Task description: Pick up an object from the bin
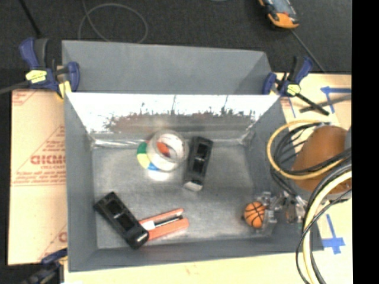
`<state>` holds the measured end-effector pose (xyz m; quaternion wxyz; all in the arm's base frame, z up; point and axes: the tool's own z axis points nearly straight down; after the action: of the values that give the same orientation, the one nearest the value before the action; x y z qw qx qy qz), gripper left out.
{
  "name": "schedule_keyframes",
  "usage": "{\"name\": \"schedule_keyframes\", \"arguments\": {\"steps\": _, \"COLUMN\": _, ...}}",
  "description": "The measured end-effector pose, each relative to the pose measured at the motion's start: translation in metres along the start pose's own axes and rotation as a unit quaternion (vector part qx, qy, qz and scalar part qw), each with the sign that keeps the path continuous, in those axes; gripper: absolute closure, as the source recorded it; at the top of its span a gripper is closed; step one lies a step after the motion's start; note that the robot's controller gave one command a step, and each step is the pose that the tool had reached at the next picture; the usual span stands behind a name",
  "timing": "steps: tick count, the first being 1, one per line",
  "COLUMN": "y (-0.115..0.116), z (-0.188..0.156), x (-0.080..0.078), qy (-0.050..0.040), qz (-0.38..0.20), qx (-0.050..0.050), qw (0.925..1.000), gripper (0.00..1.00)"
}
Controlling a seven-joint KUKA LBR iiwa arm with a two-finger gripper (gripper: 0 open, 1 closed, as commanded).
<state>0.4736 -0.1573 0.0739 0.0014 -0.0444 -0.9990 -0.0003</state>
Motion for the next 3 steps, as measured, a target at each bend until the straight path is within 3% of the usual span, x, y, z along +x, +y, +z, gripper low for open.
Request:
{"name": "schedule_keyframes", "arguments": {"steps": 1, "y": 0.0, "z": -0.023, "x": 0.002, "qy": 0.0032, "qz": 0.0, "qx": -0.001, "qw": 1.0, "gripper": 1.0}}
{"name": "schedule_keyframes", "arguments": {"steps": 3, "y": -0.001, "z": -0.057, "x": -0.002, "qy": -0.0045, "qz": -0.001, "qx": 0.001, "qw": 1.0, "gripper": 1.0}}
